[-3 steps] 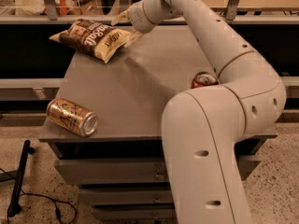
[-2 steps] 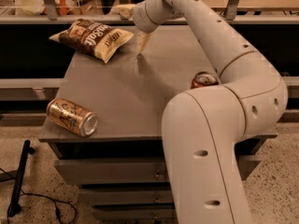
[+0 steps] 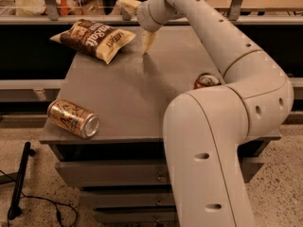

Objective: Move brown chip bag near coke can

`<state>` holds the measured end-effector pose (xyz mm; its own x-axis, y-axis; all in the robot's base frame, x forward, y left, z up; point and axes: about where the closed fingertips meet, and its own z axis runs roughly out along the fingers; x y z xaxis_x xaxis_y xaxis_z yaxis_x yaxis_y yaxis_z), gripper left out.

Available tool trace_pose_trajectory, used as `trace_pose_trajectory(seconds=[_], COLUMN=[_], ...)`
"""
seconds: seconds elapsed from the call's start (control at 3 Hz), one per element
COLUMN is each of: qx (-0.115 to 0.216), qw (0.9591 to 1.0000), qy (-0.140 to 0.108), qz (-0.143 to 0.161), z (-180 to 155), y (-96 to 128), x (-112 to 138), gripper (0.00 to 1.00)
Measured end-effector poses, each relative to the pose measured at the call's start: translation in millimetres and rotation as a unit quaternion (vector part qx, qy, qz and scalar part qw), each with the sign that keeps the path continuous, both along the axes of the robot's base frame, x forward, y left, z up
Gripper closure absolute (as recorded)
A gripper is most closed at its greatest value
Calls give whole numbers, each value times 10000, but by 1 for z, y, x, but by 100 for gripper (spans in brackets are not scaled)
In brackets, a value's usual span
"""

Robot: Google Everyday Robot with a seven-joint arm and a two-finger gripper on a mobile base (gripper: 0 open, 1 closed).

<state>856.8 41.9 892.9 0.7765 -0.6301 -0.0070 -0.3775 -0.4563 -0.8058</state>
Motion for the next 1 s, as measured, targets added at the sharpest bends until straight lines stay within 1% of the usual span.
trace_pose_trajectory(seconds=[1.0], qx=[1], qw=[10000], qy=[-1], qz=[-2], z=[2], y=[0], x=[0], gripper=[0])
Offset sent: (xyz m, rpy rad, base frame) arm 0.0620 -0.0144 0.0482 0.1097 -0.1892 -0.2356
